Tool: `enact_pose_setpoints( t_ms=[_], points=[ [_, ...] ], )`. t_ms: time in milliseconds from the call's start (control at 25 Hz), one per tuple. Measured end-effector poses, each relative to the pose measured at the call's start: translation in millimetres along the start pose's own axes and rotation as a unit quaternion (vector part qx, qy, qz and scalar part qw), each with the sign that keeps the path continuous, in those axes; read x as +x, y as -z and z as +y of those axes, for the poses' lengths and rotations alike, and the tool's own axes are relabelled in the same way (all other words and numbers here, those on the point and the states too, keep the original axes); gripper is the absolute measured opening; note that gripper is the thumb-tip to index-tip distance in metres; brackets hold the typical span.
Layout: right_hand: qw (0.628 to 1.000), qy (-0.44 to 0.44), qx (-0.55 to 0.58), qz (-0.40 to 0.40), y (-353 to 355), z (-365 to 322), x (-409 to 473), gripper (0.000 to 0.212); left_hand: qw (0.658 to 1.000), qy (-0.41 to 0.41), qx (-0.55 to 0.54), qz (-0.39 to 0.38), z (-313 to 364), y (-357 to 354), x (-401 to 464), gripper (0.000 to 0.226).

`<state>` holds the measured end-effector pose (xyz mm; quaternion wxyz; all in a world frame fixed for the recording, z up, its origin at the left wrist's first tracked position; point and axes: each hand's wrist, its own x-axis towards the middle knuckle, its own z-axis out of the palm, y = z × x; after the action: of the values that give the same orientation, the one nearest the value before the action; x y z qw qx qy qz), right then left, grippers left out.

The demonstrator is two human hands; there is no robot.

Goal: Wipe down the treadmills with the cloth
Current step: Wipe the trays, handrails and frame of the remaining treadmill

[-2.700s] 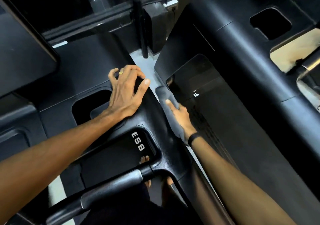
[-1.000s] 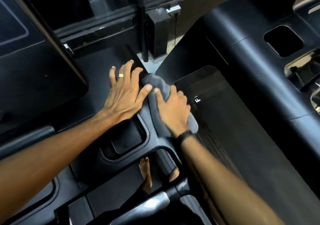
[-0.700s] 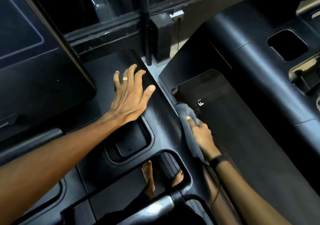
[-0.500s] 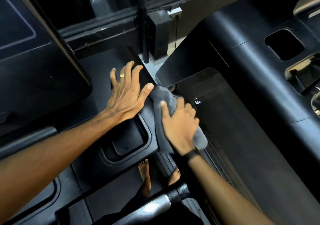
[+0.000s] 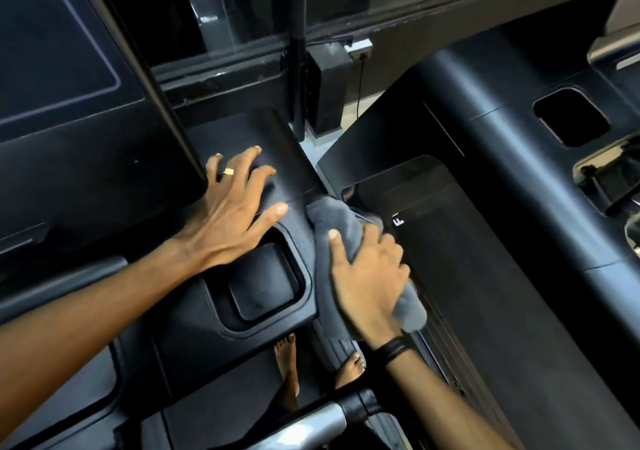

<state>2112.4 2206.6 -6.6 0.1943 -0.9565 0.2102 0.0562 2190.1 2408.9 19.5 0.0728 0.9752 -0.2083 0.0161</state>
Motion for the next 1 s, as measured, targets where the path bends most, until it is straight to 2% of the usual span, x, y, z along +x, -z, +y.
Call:
enact_pose_setpoints(
  t_ms=[80, 160, 280, 360, 400, 480, 560, 640, 720, 760, 840, 880, 1000],
  points=[
    [0.997, 0.072, -0.003, 0.041, -4, -33, 13, 0.056, 0.999, -0.023, 0.031, -0.027, -8, 6, -8, 0.072],
    [0.994, 0.098, 0.045, 0.0, -8, -47, 46, 0.057, 0.996, -0.033, 0.047, -0.062, -13, 9, -15, 0.083],
    [0.965, 0.023, 0.23, -0.126, -7, -24, 88, 0.054, 0.997, 0.012, 0.041, -0.068, -18, 7, -18, 0.102],
    [0.945, -0.061, 0.264, -0.181, -3, 1, 82, 0.054, 0.997, 0.07, -0.003, -0.045, -20, 2, -20, 0.116],
    [0.952, -0.086, 0.233, -0.178, -2, 12, 72, 0.056, 0.994, 0.093, -0.026, -0.042, -21, -2, -20, 0.121],
    [0.983, -0.075, 0.12, -0.114, -2, 12, 46, 0.059, 0.994, 0.099, -0.039, -0.034, -20, -7, -18, 0.126],
    [1.0, 0.011, 0.021, -0.019, -5, -12, 27, 0.058, 0.994, 0.1, -0.031, -0.037, -18, -9, -17, 0.127],
    [0.997, 0.074, 0.004, 0.032, -9, -45, 37, 0.057, 0.993, 0.107, -0.021, -0.041, -18, -8, -17, 0.126],
    [0.995, 0.085, 0.052, -0.01, -13, -68, 73, 0.056, 0.992, 0.114, -0.015, -0.043, -17, -7, -17, 0.126],
    [0.99, 0.068, 0.115, -0.054, -16, -71, 96, 0.056, 0.992, 0.114, -0.018, -0.049, -17, -6, -16, 0.126],
    [0.957, 0.01, 0.252, -0.143, -21, -57, 126, 0.054, 0.992, 0.114, -0.021, -0.055, -16, -4, -16, 0.126],
    [0.942, -0.02, 0.284, -0.176, -19, -45, 127, 0.053, 0.991, 0.116, -0.026, -0.057, -16, -3, -17, 0.126],
    [0.946, -0.122, 0.228, -0.197, -9, 5, 90, 0.055, 0.992, 0.114, -0.033, -0.048, -17, -5, -18, 0.126]
  ],
)
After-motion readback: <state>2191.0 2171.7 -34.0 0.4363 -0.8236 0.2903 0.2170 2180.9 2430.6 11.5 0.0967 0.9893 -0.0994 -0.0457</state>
